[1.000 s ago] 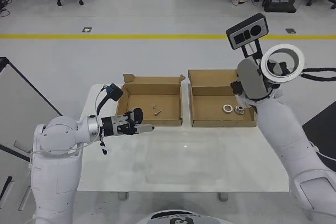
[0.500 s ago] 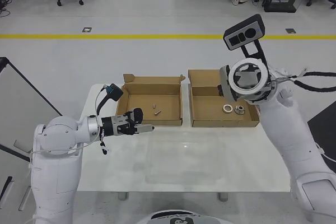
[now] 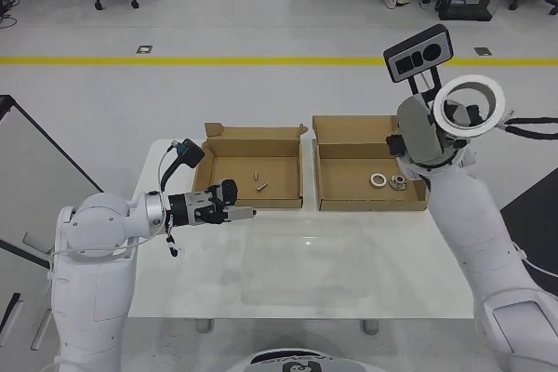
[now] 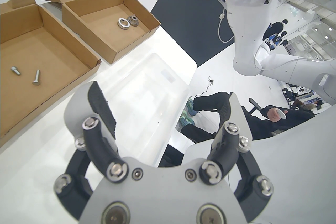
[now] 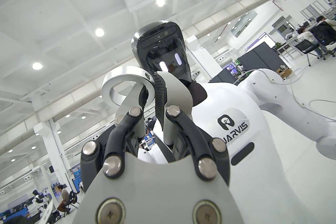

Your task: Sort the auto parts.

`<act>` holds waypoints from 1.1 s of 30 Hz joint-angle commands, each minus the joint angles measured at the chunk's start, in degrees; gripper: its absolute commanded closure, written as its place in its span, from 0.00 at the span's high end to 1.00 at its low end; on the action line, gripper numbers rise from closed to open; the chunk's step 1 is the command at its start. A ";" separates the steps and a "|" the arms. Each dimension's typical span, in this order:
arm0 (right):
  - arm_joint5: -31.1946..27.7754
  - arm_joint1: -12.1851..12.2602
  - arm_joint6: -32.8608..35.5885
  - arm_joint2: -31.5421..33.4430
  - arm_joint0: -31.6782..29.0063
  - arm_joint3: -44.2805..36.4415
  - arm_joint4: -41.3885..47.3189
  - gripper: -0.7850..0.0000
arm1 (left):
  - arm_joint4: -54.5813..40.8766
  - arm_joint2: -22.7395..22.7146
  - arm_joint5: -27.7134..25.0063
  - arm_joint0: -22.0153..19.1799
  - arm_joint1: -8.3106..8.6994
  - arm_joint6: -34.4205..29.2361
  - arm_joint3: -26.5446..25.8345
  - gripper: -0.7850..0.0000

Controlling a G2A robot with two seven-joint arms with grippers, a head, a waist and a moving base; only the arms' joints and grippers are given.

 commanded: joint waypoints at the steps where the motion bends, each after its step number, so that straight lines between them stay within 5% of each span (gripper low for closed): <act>1: 0.10 0.02 -0.34 0.65 -0.21 -0.09 -2.53 0.00 | 0.00 0.00 0.00 0.00 0.00 0.00 0.00 1.00; 15: 0.39 0.23 -2.14 3.12 -0.62 -1.06 -17.39 0.00 | 0.00 0.00 0.00 0.00 0.00 0.00 0.00 1.00; 26: 2.74 -1.17 0.52 1.66 -2.09 -0.06 -4.38 0.00 | 0.00 0.00 0.00 0.00 0.00 0.00 0.00 1.00; 33: 3.23 -1.36 0.91 1.57 -1.96 0.31 -3.36 0.00 | 0.00 0.00 0.00 0.00 0.00 0.00 0.00 1.00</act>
